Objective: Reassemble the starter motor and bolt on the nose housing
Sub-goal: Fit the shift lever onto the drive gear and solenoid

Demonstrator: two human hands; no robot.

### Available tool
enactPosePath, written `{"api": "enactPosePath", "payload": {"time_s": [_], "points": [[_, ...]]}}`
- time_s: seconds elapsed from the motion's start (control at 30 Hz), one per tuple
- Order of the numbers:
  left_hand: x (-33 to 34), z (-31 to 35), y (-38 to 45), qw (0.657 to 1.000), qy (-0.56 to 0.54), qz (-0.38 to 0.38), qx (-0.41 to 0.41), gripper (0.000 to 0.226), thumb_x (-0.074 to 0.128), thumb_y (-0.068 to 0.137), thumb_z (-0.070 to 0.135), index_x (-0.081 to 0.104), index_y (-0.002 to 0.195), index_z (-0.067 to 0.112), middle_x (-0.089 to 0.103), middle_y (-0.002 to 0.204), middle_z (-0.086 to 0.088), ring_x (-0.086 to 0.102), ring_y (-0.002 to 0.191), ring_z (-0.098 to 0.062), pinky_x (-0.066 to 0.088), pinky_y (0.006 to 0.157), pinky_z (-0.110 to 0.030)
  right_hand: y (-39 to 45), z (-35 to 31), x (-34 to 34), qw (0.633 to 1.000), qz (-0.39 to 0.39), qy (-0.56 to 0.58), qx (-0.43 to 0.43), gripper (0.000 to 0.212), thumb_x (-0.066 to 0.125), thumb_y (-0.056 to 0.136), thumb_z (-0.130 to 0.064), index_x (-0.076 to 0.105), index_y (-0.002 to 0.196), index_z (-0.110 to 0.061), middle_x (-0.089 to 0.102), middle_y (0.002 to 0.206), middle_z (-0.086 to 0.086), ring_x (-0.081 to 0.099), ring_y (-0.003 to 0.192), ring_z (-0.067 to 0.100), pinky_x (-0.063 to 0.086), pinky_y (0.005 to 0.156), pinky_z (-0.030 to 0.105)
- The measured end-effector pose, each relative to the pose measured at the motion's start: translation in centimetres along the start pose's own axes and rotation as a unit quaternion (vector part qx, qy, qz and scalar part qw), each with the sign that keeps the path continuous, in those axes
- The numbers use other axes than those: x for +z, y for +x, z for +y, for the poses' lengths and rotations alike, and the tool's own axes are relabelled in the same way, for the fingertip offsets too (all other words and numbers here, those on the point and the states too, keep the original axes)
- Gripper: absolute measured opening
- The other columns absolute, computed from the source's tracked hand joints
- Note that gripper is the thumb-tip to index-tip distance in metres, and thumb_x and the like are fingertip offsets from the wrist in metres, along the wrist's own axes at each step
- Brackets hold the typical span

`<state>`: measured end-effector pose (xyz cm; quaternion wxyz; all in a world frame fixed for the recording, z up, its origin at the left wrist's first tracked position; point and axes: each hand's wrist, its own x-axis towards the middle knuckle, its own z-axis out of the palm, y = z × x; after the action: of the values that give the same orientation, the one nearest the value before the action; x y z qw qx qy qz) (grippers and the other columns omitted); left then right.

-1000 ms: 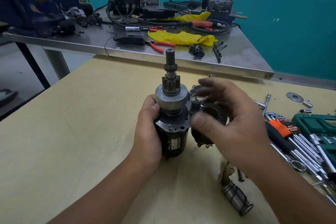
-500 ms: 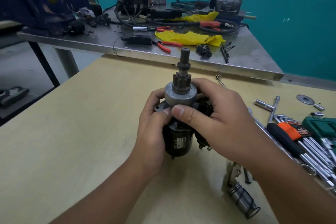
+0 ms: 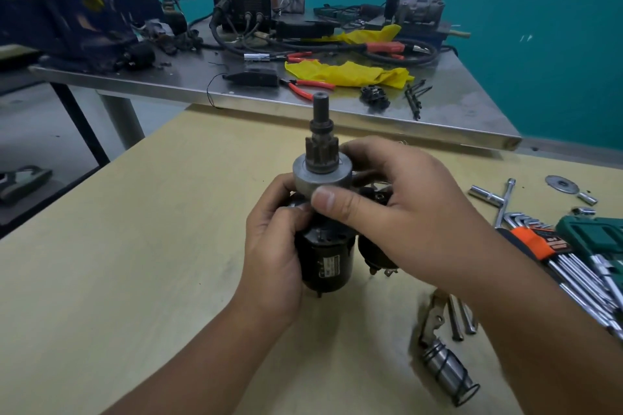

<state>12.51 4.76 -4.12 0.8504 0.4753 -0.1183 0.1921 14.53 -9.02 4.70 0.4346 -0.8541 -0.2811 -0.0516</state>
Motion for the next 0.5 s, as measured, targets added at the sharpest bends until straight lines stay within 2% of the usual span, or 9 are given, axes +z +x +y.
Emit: {"api": "enactPosePath", "payload": {"time_s": [0.07,0.13,0.2,0.33,0.43,0.5], "points": [[0.2,0.1,-0.1,1.000,0.009,0.001,-0.002,0.039,0.043,0.085,0.001,0.070,0.114,0.005,0.070,0.109,-0.025,0.069,0.101,-0.040,0.059,0.082,-0.042,0.2,0.1,-0.2,0.998,-0.039,-0.040,-0.008,0.062,0.058,0.066,-0.074,0.061,0.120,-0.044,0.070,0.106,-0.027,0.066,0.101,0.000,0.055,0.088,0.041],[0.5,0.1,-0.2,1.000,0.022,-0.002,-0.005,0.035,0.042,0.087,-0.001,0.066,0.112,-0.001,0.072,0.102,-0.020,0.071,0.095,-0.031,0.059,0.077,-0.035,0.2,0.2,-0.2,0.998,-0.038,-0.053,-0.009,0.061,0.058,0.065,-0.075,0.057,0.118,-0.045,0.068,0.105,-0.026,0.065,0.102,0.001,0.055,0.087,0.043],[0.7,0.1,-0.3,0.999,0.029,-0.012,-0.013,0.031,0.042,0.089,-0.001,0.064,0.111,-0.003,0.073,0.100,-0.017,0.071,0.093,-0.028,0.059,0.076,-0.032,0.0,0.3,-0.2,0.999,-0.015,-0.036,-0.011,0.057,0.060,0.066,-0.074,0.057,0.113,-0.043,0.068,0.103,-0.024,0.065,0.101,0.004,0.056,0.084,0.044],[0.7,0.6,-0.2,0.998,0.044,-0.037,-0.011,0.036,0.043,0.093,-0.002,0.072,0.113,0.006,0.076,0.105,-0.012,0.073,0.098,-0.025,0.058,0.079,-0.029,-0.5,0.1,0.5,0.998,0.063,-0.001,-0.007,0.056,0.064,0.064,-0.072,0.060,0.108,-0.037,0.069,0.099,-0.020,0.066,0.097,0.007,0.056,0.082,0.046],[0.3,1.0,0.0,0.997,0.062,-0.037,-0.013,0.040,0.043,0.092,-0.002,0.075,0.114,0.008,0.076,0.105,-0.019,0.073,0.101,-0.032,0.059,0.081,-0.034,-0.6,-0.3,1.3,0.995,0.101,-0.002,0.009,0.060,0.062,0.061,-0.076,0.059,0.106,-0.037,0.069,0.095,-0.022,0.066,0.094,0.007,0.055,0.082,0.047],[0.2,1.2,0.1,0.997,0.074,-0.036,-0.013,0.034,0.050,0.086,0.003,0.073,0.110,0.003,0.072,0.103,-0.028,0.071,0.100,-0.035,0.060,0.082,-0.038,-0.5,-0.5,1.5,0.993,0.114,-0.007,0.021,0.061,0.062,0.058,-0.078,0.060,0.103,-0.036,0.069,0.093,-0.022,0.066,0.091,0.005,0.056,0.079,0.045]]}}
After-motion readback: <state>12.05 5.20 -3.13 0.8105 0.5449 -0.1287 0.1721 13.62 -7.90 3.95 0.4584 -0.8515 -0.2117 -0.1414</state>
